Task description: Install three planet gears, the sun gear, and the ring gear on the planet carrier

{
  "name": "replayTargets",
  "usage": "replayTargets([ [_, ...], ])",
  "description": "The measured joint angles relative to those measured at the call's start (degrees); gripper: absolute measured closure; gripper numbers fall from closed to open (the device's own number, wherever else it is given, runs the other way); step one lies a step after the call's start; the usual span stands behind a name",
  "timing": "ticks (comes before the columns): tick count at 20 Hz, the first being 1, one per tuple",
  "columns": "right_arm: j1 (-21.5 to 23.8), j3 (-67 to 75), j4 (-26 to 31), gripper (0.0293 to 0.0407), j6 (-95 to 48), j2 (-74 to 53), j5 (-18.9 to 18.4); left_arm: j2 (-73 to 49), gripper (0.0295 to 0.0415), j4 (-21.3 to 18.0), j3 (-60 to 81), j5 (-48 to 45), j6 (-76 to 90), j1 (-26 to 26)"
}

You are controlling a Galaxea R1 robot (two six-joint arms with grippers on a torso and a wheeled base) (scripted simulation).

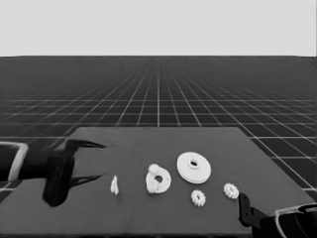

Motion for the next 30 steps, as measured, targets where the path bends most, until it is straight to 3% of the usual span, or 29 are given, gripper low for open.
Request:
replayTargets([
  [1, 11.4, -5.2, 7.7, 0.0307, 27.7, 15.5, -18.5, -0.2, 0.0326, 0.0, 0.1, -0.1, 0.3, 0.0],
  [2, 16.0, -13.8, 16.0, 0.0307, 48.0, 27.7, -23.5, -0.3, 0.0326, 0.0, 0.2, -0.2, 0.5, -0.1],
  [3, 17.5, -21.1, 20.7, 0.0310, 57.0, 33.2, -23.2, -0.3, 0.0326, 0.0, 0.2, -0.2, 0.6, -0.1],
  [5, 18.2, -29.0, 24.8, 0.0314, 63.7, 37.4, -21.9, -0.4, 0.0326, 0.0, 0.3, -0.2, 0.7, -0.1],
  [10, 18.4, -33.4, 26.7, 0.0315, 66.3, 39.4, -21.2, -0.4, 0.0326, 0.0, 0.3, -0.3, 0.7, -0.1],
  [11, 12.8, -35.7, 20.8, 0.0315, 64.9, 40.0, -20.3, -0.4, 0.0326, 0.0, 0.3, -0.3, 0.7, -0.1],
  [13, 7.1, -39.4, 15.9, 0.0315, 62.9, 41.0, -18.6, -0.4, 0.0326, 0.0, 0.3, -0.3, 0.7, -0.1],
  [20, 4.7, -41.8, 13.6, 0.0315, 61.7, 41.7, -17.4, -0.4, 0.0326, 0.0, 0.3, -0.3, 0.7, -0.1],
  [22, 4.7, -41.8, 13.6, 0.0386, 61.7, 41.7, -17.4, -0.4, 0.0326, 0.0, 0.3, -0.3, 0.7, -0.1],
  [30, 4.7, -41.8, 13.6, 0.0388, 61.7, 41.7, -17.3, -0.4, 0.0326, 0.0, 0.3, -0.3, 0.7, -0.1],
])
